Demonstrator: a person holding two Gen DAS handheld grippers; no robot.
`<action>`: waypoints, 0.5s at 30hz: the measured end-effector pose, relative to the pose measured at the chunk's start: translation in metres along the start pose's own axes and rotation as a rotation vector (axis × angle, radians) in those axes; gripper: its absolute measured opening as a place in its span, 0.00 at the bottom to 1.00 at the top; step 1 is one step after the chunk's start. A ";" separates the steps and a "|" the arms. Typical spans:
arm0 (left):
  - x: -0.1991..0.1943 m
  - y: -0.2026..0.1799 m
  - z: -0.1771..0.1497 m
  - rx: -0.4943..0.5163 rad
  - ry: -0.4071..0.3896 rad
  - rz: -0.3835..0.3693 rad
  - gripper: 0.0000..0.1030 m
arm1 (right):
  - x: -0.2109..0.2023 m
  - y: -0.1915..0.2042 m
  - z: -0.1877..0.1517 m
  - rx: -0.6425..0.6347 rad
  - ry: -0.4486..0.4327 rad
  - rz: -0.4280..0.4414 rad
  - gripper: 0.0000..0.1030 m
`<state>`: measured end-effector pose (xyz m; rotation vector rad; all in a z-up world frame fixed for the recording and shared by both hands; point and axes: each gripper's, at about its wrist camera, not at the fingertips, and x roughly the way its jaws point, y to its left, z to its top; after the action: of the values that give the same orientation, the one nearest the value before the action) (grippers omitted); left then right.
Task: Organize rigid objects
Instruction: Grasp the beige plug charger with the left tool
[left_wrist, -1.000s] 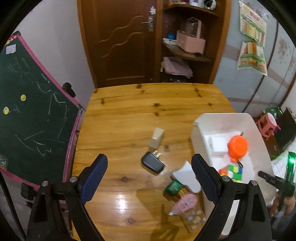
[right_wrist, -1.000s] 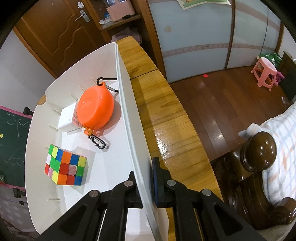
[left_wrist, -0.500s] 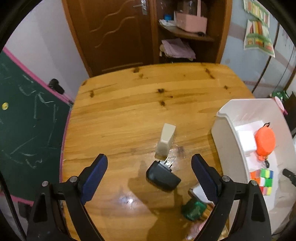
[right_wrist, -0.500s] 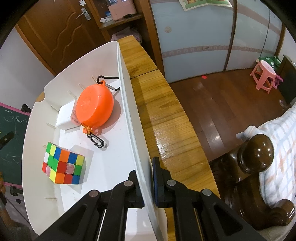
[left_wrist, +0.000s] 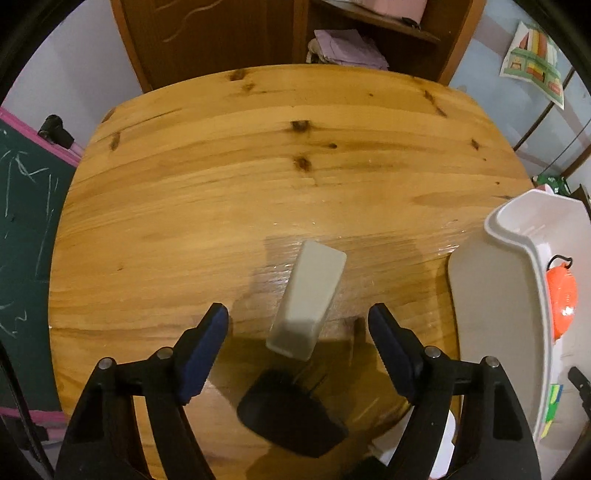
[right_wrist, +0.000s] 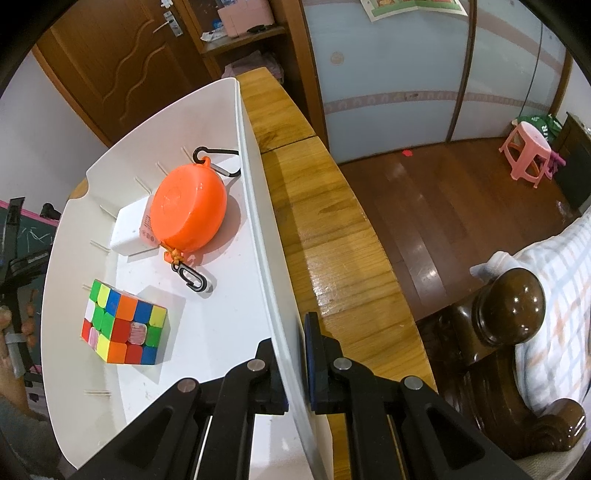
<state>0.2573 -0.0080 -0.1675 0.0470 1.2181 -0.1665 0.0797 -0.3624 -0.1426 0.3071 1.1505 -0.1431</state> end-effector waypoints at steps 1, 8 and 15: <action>0.003 -0.001 0.000 0.003 0.005 -0.001 0.74 | 0.000 0.000 0.000 0.002 0.002 0.002 0.06; 0.009 -0.004 0.001 0.014 -0.007 0.027 0.41 | 0.001 -0.003 0.001 0.003 0.007 0.001 0.06; 0.003 0.002 -0.003 -0.036 -0.028 0.058 0.28 | 0.002 -0.005 0.001 0.011 0.006 0.005 0.06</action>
<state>0.2560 -0.0061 -0.1713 0.0484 1.1906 -0.0938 0.0795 -0.3670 -0.1448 0.3204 1.1548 -0.1449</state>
